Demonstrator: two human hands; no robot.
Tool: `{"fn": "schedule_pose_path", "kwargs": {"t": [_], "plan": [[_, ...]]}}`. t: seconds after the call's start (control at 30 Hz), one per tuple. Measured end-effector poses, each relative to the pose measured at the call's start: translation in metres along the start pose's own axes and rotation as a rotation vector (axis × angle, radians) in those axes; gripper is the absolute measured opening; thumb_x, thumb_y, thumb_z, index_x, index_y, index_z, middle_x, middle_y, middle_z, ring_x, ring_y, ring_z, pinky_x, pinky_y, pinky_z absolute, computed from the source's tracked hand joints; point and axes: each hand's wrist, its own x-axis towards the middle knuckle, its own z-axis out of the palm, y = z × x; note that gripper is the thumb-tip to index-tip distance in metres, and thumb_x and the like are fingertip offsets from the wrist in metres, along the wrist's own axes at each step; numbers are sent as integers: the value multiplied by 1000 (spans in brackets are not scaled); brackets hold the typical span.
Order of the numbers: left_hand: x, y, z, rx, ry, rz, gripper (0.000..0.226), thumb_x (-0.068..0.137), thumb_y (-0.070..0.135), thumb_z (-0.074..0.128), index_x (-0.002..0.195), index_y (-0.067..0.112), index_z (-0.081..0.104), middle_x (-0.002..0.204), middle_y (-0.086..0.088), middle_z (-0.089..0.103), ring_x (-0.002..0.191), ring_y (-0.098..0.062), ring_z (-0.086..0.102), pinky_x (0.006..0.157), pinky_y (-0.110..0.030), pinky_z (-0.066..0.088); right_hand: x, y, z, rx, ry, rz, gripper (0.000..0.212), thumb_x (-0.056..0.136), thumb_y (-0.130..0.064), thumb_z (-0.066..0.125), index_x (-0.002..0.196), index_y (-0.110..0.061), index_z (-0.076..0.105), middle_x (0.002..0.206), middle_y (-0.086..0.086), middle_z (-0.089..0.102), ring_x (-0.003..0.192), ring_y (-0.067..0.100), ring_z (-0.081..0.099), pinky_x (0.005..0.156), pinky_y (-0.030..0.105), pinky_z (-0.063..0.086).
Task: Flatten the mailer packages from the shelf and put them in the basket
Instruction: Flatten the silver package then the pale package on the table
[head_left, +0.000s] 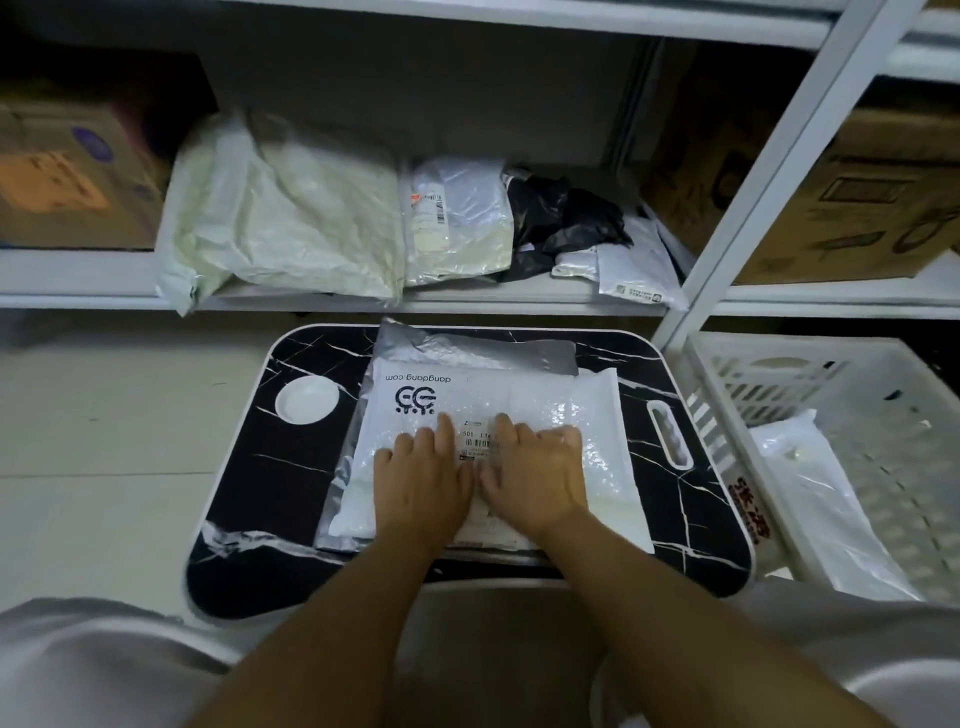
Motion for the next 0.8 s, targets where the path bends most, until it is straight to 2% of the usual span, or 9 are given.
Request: {"fn": "schedule_pose_path", "kwargs": {"t": [0.07, 0.13, 0.2, 0.3, 0.4, 0.57, 0.7, 0.73, 0.8], "plan": [[16, 0, -5, 61, -17, 15, 61, 94, 57, 28, 143, 19, 28, 128, -10, 44, 118, -27, 43, 99, -44, 35, 13, 6, -1, -6, 16, -22, 47, 92, -54, 36, 126, -25, 50, 131, 5, 51, 126, 26, 41, 106, 52, 19], [21, 0, -2, 114, -61, 43, 56, 95, 55, 27, 139, 21, 29, 150, -17, 22, 140, -37, 19, 111, -59, 17, 14, 7, 7, 34, -21, -6, 50, 92, -56, 36, 134, -30, 45, 155, 8, 27, 146, 33, 12, 110, 65, 4], [21, -1, 8, 98, -114, 77, 59, 97, 53, 21, 146, 20, 19, 160, -12, -7, 146, -39, -9, 113, -65, 4, 10, 9, 22, 65, -115, 2, 59, 96, -61, 22, 149, -36, 19, 163, 4, -1, 147, 37, -12, 109, 69, -3], [22, -4, 18, 69, -158, 87, 65, 98, 53, 12, 152, 22, -3, 159, -7, -19, 145, -39, -16, 112, -65, 5, 11, 13, 31, 65, -183, 5, 65, 93, -65, 9, 151, -41, -7, 162, 0, -17, 145, 38, -21, 111, 69, -3], [24, -5, 19, 57, -177, 81, 66, 97, 55, 11, 151, 26, -14, 160, -6, -16, 145, -38, -14, 112, -65, 4, 14, 15, 29, 64, -233, -6, 64, 95, -64, 11, 151, -41, -10, 161, -1, -18, 146, 38, -19, 112, 68, -3], [30, -3, 15, 37, -209, 44, 65, 96, 54, 16, 153, 27, -2, 161, -4, -2, 147, -36, 0, 113, -62, 9, 19, 15, 25, 99, -273, 15, 65, 95, -63, 17, 153, -39, -2, 163, -3, -8, 148, 34, -8, 114, 64, 2], [47, 3, 5, 11, -69, 27, 56, 95, 50, 24, 142, 20, 33, 138, -3, 43, 124, -27, 40, 103, -47, 33, 35, 16, 19, 152, -181, 44, 62, 94, -59, 27, 149, -31, 21, 153, -2, 30, 138, 29, 27, 110, 55, 24], [54, 5, 2, 26, -38, 38, 52, 96, 49, 26, 138, 21, 38, 131, -3, 47, 120, -25, 42, 102, -46, 33, 41, 17, 17, 141, -129, 38, 58, 94, -57, 30, 145, -29, 28, 145, 0, 39, 131, 28, 35, 107, 53, 28], [60, 7, 2, 65, -61, 42, 50, 97, 49, 25, 141, 26, 33, 141, -9, 38, 132, -29, 32, 109, -53, 24, 48, 19, 15, 95, -82, 29, 51, 95, -57, 29, 140, -32, 34, 140, 3, 43, 129, 28, 36, 108, 56, 24]]}}
